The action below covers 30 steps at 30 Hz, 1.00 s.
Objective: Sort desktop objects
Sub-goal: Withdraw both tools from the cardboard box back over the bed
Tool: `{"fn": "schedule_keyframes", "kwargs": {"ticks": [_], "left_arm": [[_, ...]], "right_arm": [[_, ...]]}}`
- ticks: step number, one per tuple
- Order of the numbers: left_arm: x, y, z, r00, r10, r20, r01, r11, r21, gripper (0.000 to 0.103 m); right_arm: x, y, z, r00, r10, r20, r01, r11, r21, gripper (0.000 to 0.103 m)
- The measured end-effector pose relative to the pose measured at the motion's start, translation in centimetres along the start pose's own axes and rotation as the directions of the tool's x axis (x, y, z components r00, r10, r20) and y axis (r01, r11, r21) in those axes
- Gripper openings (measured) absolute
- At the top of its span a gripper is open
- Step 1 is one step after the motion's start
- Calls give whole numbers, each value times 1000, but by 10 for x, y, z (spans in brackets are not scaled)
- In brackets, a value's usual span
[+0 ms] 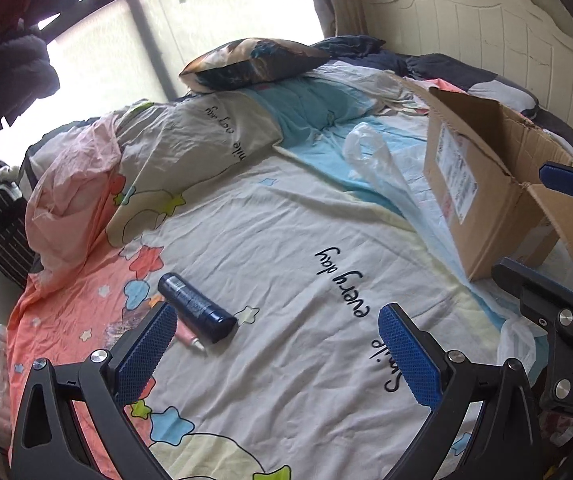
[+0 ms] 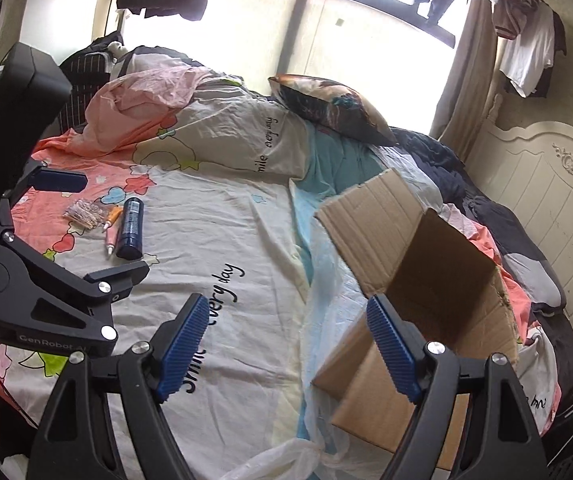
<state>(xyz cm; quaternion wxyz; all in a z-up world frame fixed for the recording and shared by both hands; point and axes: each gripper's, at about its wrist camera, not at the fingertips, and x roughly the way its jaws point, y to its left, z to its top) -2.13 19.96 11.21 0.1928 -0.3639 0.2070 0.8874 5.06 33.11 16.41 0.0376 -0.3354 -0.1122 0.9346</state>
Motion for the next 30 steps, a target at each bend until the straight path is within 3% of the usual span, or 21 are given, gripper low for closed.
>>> {"fn": "schedule_keyframes", "kwargs": {"ticks": [7,16,30], "left_arm": [[22,60,-28,994,94,-49,-98,992,-75,103],[45,116,-61,979,156,-135,-173,976,-132,103],[64,168,-88,968,160,-195,-200,958,-204,103]], "right_arm": [[21,48,13,998,60,-6,-60,995,-74,78],[51,93,28,992,126,-32,-129,983,-131,78],[99,140,43,966,242,-90,-252,958,-135,78]]}}
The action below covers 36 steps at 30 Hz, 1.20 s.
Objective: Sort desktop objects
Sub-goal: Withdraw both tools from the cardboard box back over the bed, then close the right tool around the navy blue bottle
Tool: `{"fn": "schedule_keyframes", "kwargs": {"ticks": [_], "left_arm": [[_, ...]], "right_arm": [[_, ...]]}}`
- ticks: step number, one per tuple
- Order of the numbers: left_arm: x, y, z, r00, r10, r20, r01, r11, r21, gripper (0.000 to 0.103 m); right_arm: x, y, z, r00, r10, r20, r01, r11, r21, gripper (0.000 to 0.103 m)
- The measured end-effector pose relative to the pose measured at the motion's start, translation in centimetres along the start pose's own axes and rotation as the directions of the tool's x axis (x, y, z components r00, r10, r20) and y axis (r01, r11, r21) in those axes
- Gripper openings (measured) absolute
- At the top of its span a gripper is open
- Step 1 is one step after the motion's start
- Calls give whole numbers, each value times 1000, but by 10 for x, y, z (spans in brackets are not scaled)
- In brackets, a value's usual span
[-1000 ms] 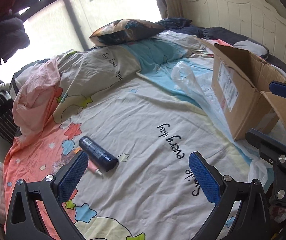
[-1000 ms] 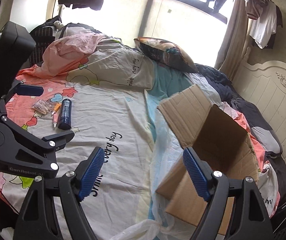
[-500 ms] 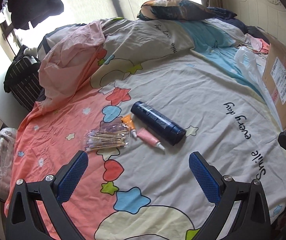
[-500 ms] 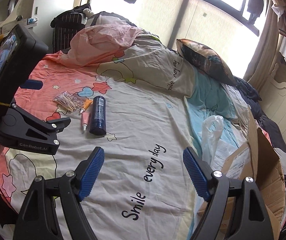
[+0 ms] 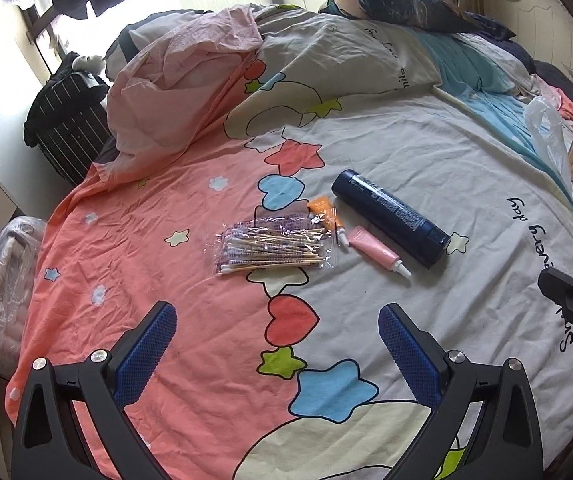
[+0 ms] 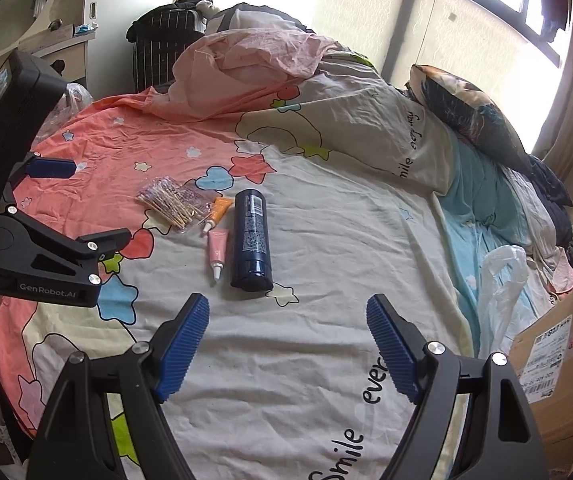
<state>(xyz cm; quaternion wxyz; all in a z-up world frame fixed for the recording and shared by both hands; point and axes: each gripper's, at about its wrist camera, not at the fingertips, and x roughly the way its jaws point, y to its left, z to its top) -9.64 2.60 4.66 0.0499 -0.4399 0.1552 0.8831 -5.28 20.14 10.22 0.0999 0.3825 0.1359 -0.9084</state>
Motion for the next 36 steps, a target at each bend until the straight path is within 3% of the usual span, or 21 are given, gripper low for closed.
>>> {"fn": "schedule_keyframes", "kwargs": {"ticks": [36], "left_arm": [[55,32,3,996,-76,-45,73,994,-77,103]], "right_arm": [[95,27,43,995,74,-74,-79,995,-67,78]]}}
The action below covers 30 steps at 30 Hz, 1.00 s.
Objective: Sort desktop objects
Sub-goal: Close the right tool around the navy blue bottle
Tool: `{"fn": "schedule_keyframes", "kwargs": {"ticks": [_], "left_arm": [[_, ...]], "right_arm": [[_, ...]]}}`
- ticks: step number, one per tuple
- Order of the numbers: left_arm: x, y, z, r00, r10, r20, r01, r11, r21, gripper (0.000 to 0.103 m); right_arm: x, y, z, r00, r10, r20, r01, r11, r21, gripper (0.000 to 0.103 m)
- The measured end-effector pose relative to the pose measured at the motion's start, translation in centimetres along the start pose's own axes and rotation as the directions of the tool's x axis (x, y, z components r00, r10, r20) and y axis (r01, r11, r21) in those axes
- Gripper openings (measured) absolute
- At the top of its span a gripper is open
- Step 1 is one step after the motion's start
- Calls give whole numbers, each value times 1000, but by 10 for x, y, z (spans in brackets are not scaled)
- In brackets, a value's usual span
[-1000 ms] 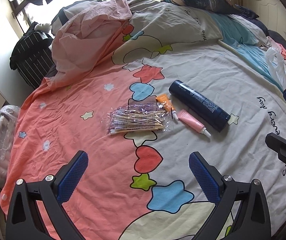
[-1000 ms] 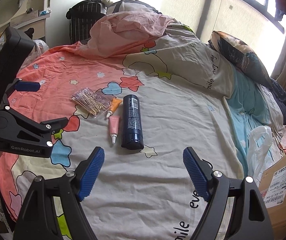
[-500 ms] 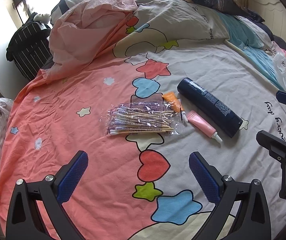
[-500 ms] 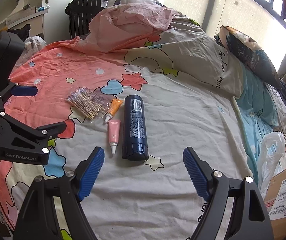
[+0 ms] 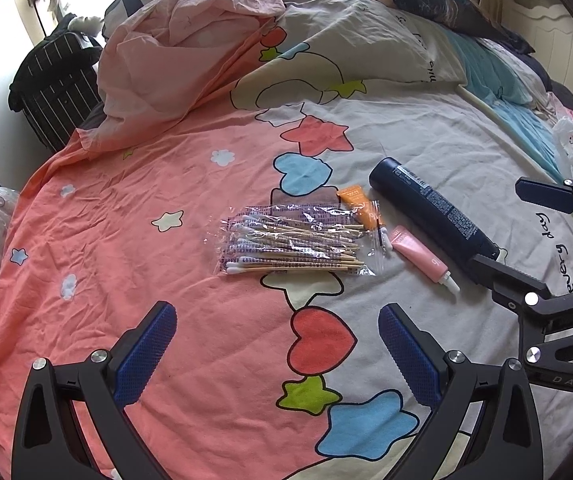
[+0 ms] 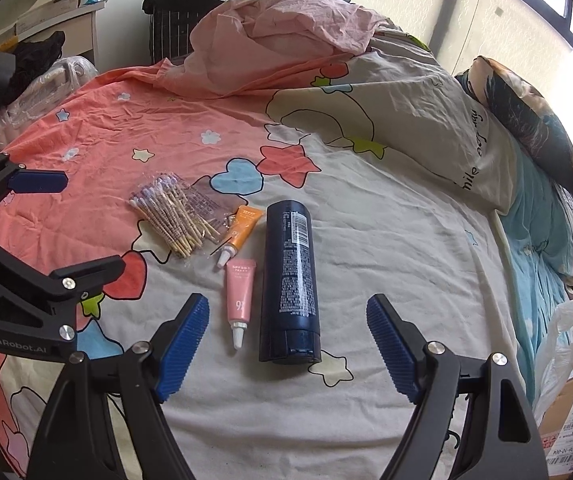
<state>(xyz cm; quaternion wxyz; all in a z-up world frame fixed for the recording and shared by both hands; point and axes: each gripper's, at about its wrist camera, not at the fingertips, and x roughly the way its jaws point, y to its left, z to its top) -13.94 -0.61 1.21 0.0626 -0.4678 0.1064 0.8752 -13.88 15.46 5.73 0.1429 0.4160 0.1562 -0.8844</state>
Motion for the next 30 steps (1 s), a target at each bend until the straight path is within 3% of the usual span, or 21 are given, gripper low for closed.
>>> {"fn": "schedule_keyframes", "kwargs": {"ticks": [15,26,27,30], "left_arm": [[9,6,0,1000,-22,-5,22,1000,-10,103],[10,4,-1,1000,-20,-5,20,1000,3,103],[10,4,-1,1000,-21,-5,21,1000,3,103],[11,4,-2,1000,-22,-8,22,1000,4,103]], "right_arm": [[33,-1,12,999,3,-45,-4,1000,-27,78],[62,-11,16,989,66,-130,-63,998,24,78],[65,-12,15,988,63,-138,-61,998,23,77],[67,-15,16,982,120,-149,-114,992,47,58]]}}
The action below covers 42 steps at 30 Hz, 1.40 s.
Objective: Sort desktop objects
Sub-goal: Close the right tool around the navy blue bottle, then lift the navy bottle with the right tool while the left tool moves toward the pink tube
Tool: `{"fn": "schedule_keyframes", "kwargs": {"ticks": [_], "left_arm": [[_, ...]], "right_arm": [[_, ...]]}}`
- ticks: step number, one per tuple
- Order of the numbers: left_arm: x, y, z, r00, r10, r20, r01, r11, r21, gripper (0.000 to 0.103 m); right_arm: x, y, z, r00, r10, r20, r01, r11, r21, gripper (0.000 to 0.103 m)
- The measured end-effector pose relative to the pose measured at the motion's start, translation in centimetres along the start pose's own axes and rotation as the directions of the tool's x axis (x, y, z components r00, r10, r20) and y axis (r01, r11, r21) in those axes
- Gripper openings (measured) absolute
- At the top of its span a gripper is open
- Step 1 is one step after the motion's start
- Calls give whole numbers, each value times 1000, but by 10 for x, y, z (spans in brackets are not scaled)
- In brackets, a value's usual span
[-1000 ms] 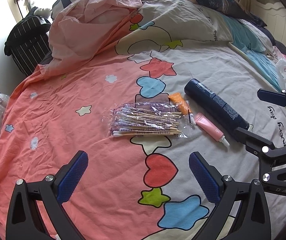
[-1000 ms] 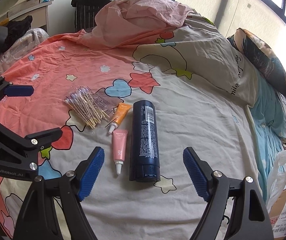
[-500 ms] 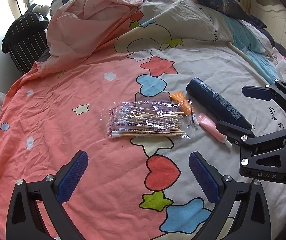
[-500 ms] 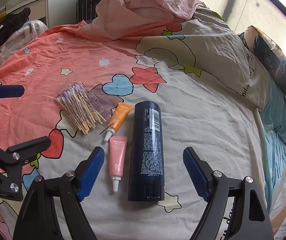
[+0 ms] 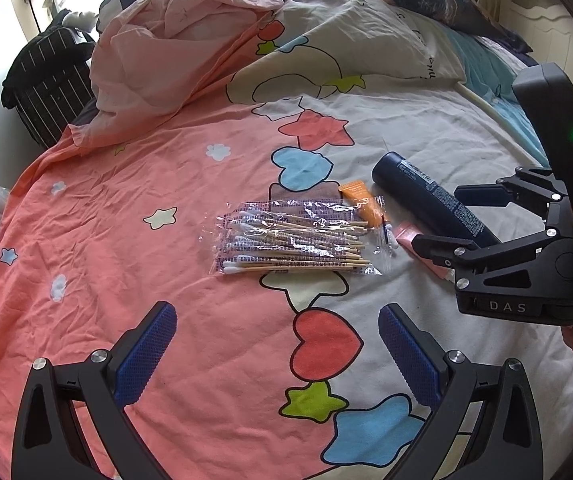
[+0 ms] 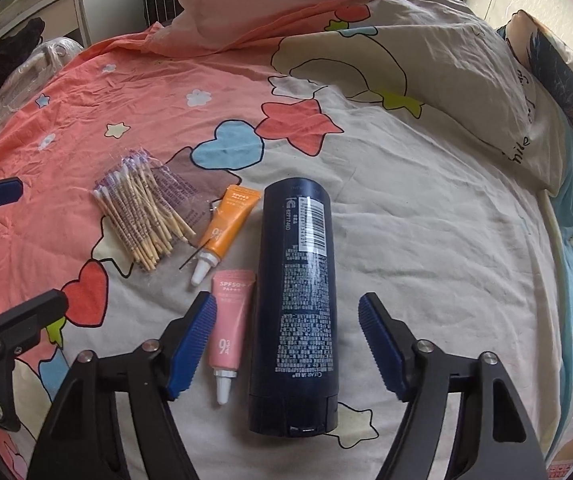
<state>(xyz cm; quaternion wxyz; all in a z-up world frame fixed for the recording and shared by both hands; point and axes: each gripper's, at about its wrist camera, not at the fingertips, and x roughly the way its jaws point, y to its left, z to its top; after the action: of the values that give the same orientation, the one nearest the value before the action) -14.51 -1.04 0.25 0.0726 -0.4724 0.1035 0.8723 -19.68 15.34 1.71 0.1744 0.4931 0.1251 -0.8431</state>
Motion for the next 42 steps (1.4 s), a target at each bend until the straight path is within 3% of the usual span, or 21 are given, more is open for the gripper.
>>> {"fn": "schedule_keyframes", "kwargs": {"ticks": [3,9,23,28,36,42], "left_arm": [[1,-1,0,1000,3,-3,-3,1000,5,103],[-2,-3,-1,1000,1,4,-1,1000,13,103],[3,-13,-1,1000,16,-7,-16,999,36,103],[4,-11,6,1000,6,2,-6,1000,7,103],[29,-3,25,998,28,-50,-31,997,-71,103],[40,-8,42,997,54,-60,-57,997,-49,103]], "right_arm": [[2,-3,3,998,52,-23,-52,999,13,42],[11,-20,8,985,165,-51,-160,982,101,40],[-30,6,-13,1000,-5,19,5,1000,-4,37],[-43,5,-19,999,-27,40,27,1000,0,37],[-54,-5,-20,998,-25,62,24,999,21,37],[-55,-5,-17,998,-18,67,17,1000,13,37]]}}
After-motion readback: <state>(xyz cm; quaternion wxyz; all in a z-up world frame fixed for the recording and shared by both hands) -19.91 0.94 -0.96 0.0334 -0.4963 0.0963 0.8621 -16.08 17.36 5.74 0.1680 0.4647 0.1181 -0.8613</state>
